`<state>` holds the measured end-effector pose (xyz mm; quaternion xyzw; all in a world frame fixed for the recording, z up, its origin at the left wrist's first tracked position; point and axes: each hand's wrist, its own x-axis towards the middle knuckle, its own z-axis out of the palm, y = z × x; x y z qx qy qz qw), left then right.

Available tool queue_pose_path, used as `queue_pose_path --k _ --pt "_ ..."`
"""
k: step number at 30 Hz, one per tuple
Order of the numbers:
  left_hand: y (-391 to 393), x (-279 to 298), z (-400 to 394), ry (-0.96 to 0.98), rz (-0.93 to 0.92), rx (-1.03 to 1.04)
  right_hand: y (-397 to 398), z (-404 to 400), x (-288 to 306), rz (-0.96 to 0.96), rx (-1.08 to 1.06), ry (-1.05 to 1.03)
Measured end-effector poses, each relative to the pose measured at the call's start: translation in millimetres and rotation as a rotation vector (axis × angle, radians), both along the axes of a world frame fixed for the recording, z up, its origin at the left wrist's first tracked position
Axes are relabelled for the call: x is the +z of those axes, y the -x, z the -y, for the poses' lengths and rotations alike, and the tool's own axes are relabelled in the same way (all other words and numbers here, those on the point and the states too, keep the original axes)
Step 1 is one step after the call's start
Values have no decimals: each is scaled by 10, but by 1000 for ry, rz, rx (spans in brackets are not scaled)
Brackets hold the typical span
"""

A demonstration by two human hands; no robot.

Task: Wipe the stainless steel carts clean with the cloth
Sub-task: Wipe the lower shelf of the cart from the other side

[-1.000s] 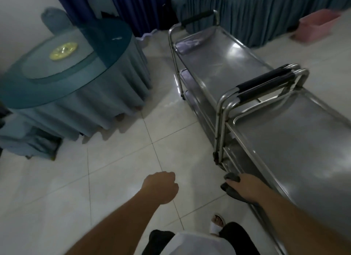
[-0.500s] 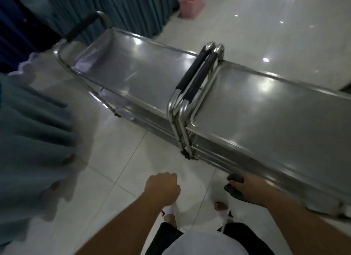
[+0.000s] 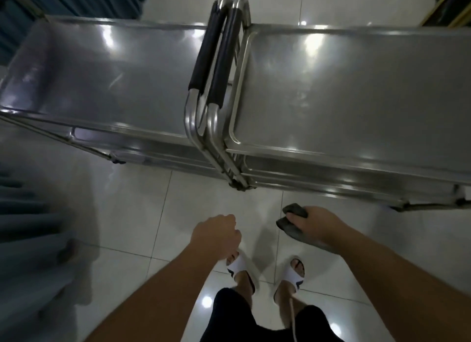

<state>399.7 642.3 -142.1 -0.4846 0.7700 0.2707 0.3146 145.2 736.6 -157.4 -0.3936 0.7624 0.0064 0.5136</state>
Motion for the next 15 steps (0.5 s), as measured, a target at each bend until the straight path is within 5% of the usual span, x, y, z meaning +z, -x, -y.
queue_pose_path --k 8,15 --pt "86 -1257 433 -14 -37 48 81 308 -1141 -37 -261 126" --pt "49 -2295 1020 141 -256 290 -181 794 -2112 -14 -369 280"
